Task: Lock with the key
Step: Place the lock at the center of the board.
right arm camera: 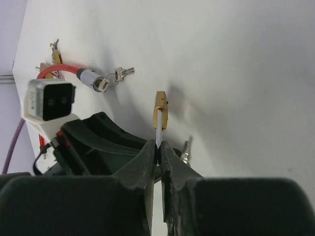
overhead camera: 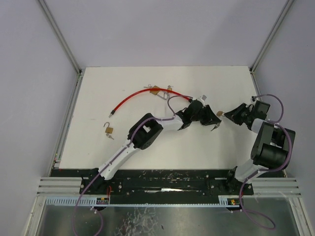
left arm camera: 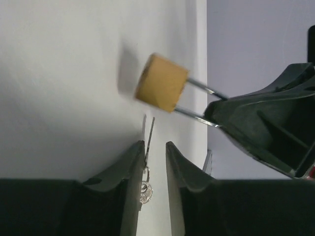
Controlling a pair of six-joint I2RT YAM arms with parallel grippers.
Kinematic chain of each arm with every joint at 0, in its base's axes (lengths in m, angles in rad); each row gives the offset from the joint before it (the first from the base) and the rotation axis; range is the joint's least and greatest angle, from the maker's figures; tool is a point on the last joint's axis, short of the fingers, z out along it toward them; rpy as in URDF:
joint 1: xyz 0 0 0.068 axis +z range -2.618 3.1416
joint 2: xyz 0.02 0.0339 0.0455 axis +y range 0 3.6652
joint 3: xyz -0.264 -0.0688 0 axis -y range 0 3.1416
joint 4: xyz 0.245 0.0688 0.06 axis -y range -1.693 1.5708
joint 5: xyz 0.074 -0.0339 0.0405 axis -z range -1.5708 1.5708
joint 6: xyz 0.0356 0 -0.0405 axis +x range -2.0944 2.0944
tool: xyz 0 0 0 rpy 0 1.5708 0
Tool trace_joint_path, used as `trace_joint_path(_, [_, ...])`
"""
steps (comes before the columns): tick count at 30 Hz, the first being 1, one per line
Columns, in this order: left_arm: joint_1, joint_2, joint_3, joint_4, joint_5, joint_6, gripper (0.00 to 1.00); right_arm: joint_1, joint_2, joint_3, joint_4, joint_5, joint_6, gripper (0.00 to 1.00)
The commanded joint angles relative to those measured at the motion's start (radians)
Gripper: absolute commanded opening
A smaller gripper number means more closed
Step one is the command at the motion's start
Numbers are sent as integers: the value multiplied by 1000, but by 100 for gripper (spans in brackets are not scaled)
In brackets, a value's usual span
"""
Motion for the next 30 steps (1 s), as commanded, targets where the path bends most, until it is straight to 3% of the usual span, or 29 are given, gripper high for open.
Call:
trace_joint_path(1, [-6, -24, 44, -81, -62, 67, 27, 0, 28, 28, 35, -54, 4, 15])
trace_joint_path(4, [-6, -95, -5, -88, -94, 146, 32, 0, 36, 39, 17, -55, -15, 24])
trace_joint_path(9, [-5, -279, -168, -71, -172, 302, 37, -1, 17, 84, -66, -17, -92, 52])
trace_joint_path(13, [-12, -456, -337, -40, -281, 451, 39, -6, -22, 116, -130, 31, -167, 66])
trace_joint_path(18, [-29, -692, -548, 22, -345, 657, 40, -38, -89, 146, -202, 28, -266, 73])
trace_joint_path(22, [-29, -897, -769, 124, -365, 776, 40, -57, -175, 159, -238, -64, -353, 74])
trace_joint_path(27, [-29, -1166, -1056, 183, -368, 936, 41, -59, -333, 142, -237, -304, -478, 73])
trace_joint_path(30, [-28, -1294, -1178, 155, -421, 988, 48, -60, -423, 127, -225, -446, -524, 71])
